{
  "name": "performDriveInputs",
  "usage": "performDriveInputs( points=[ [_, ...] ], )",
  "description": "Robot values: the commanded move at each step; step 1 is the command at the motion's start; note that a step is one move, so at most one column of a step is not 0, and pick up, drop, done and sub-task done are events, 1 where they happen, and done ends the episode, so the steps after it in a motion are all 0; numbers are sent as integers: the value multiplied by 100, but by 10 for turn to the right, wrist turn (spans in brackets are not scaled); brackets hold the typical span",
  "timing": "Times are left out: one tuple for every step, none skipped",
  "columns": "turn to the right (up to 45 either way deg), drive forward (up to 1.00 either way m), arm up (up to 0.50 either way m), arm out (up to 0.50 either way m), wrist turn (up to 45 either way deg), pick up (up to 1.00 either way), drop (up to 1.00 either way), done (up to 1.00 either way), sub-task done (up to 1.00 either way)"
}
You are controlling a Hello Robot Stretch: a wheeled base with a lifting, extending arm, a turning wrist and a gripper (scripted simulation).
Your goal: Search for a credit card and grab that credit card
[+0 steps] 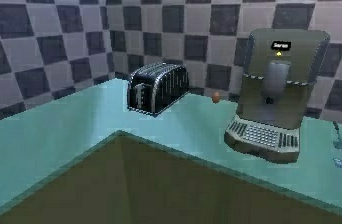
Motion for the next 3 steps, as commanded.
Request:
performDriveInputs(
  points=[
    [210, 0, 0, 0, 0, 0, 0, 0, 0],
    [0, 40, 0, 0, 0, 0, 0, 0, 0],
    [-390, 0, 0, 0, 0, 0, 0, 0, 0]
  ],
)
